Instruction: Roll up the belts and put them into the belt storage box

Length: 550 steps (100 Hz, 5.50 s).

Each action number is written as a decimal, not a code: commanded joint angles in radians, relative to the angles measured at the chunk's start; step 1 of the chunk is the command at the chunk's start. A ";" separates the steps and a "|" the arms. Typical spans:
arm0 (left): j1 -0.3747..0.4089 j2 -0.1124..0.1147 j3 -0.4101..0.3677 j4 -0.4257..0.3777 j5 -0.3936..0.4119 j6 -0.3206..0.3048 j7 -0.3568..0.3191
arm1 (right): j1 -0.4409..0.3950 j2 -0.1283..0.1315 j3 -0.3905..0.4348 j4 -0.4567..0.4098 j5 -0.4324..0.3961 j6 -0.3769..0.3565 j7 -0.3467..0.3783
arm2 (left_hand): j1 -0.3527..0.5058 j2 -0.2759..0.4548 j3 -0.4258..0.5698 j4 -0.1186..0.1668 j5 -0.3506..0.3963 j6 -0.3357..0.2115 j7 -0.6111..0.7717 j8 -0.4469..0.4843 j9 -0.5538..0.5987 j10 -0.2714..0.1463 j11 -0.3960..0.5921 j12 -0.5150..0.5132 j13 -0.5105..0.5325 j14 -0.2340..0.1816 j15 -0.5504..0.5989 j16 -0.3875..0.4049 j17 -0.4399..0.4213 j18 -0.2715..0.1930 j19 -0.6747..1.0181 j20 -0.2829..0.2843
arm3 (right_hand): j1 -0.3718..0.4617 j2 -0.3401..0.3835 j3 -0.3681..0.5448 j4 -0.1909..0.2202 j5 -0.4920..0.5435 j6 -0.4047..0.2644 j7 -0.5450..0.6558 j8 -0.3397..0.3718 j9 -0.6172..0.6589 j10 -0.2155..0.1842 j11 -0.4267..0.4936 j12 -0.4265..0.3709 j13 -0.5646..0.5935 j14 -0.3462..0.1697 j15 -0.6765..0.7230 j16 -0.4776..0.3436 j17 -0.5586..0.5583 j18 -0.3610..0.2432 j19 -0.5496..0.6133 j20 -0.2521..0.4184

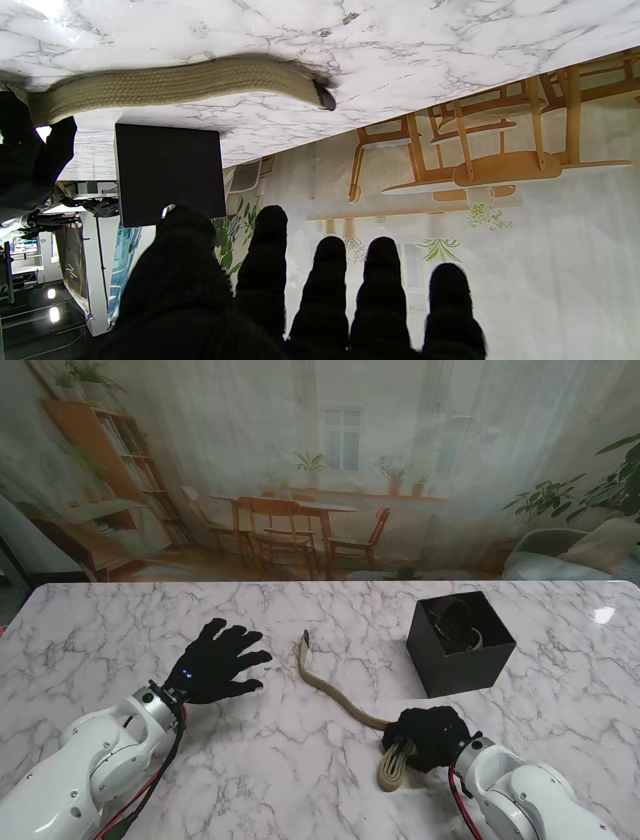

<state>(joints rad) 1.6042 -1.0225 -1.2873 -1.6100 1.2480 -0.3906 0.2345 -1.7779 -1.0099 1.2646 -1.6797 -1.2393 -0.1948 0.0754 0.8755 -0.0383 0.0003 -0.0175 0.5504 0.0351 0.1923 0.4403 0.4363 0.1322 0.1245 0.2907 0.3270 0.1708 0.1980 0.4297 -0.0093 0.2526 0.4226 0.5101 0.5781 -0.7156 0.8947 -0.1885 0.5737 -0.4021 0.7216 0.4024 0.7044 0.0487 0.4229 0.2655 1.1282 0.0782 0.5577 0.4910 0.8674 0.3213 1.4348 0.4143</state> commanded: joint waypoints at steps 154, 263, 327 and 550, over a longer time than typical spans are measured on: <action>-0.001 -0.001 0.002 0.006 0.003 -0.003 0.000 | 0.016 -0.028 -0.065 0.110 0.098 0.115 -0.202 | 0.005 0.052 -0.027 0.001 -0.029 0.006 -0.008 0.000 -0.029 0.007 -0.009 0.008 0.006 0.000 -0.027 0.003 -0.018 0.037 -0.039 0.010 | 0.105 0.370 0.059 0.108 -0.387 0.124 -0.033 -0.205 0.759 0.043 0.305 0.131 0.173 0.124 0.326 -0.043 0.165 0.191 0.061 -0.127; 0.002 -0.002 -0.003 0.005 0.000 -0.004 0.005 | 0.009 -0.019 -0.030 0.094 0.128 0.007 -0.102 | 0.012 0.051 -0.026 0.002 -0.032 0.004 -0.008 -0.001 -0.023 0.005 -0.005 0.010 0.016 0.001 -0.023 0.007 -0.014 0.041 -0.037 0.012 | 0.272 0.362 0.167 0.031 -0.282 -0.048 -0.244 -0.275 0.145 0.031 0.083 0.099 0.098 0.062 0.015 -0.020 0.074 0.222 0.018 -0.124; -0.002 -0.003 0.003 0.009 0.000 -0.002 0.013 | 0.026 -0.031 -0.056 0.171 0.104 0.007 -0.322 | 0.008 0.052 -0.027 0.002 -0.036 0.005 -0.009 -0.002 -0.026 0.005 -0.004 0.010 0.018 0.002 -0.022 0.008 -0.016 0.042 -0.036 0.011 | 0.062 0.279 0.046 0.082 -0.256 -0.021 -0.033 -0.156 0.615 -0.056 0.317 0.215 0.181 0.041 0.183 0.051 0.017 0.235 -0.047 -0.122; -0.003 -0.003 0.003 0.007 -0.007 -0.004 0.004 | -0.024 0.014 0.016 0.000 -0.034 -0.113 0.059 | 0.010 0.054 -0.027 0.002 -0.036 0.004 -0.007 -0.002 -0.027 0.003 -0.003 0.011 0.028 0.002 -0.020 0.011 -0.016 0.041 -0.038 0.010 | -0.047 0.016 0.104 -0.028 0.178 0.151 0.494 0.015 -0.305 0.200 -0.134 -0.069 -0.413 0.082 -0.326 -0.165 -0.431 0.172 -0.370 0.050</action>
<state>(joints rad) 1.6022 -1.0237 -1.2868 -1.6026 1.2429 -0.3926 0.2528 -1.7890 -0.9948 1.2923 -1.7033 -1.2794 -0.3105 0.1182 0.8755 -0.0383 0.0003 -0.0175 0.5504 0.0351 0.1923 0.4403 0.4363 0.1318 0.1245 0.2907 0.3390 0.1703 0.1979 0.4297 -0.0094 0.2555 0.4223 0.5100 0.6413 -0.6871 1.0634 -0.1681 0.5247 -0.3807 0.5535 0.4289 0.5162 0.2698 0.4108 0.2513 0.8314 0.1305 0.4081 0.4520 0.4604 0.4254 1.1031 0.4923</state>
